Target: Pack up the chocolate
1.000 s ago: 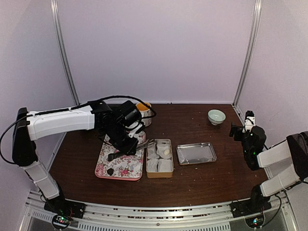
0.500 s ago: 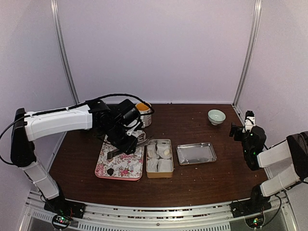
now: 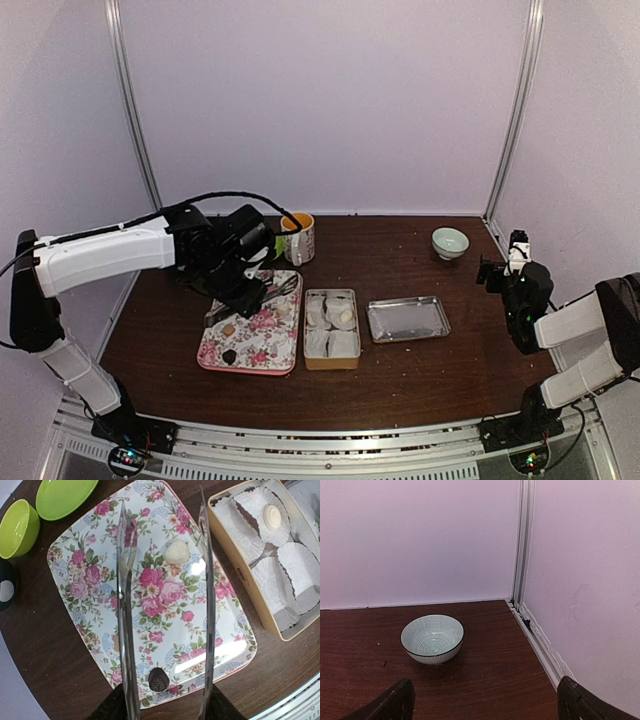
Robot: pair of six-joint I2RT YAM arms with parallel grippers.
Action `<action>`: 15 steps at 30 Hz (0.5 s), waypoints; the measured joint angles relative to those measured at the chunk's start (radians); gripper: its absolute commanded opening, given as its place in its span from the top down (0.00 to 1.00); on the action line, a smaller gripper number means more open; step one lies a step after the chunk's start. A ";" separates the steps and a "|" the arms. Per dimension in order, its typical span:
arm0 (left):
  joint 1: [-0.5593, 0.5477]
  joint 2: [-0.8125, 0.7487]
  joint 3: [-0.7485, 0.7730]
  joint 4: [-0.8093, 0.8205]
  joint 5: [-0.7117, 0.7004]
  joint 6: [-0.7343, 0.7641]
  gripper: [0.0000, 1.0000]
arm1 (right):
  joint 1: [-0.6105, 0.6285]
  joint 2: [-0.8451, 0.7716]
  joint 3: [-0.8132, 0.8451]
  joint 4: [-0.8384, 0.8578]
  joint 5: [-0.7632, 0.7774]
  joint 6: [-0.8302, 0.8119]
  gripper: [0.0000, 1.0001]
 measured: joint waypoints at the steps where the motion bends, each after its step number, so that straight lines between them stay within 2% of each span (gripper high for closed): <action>1: 0.000 0.000 -0.007 0.000 -0.003 0.000 0.48 | 0.000 0.000 0.000 0.000 0.000 0.000 0.00; 15: 0.000 0.080 -0.031 0.002 -0.009 0.010 0.49 | 0.000 0.000 0.000 0.000 0.000 0.000 0.00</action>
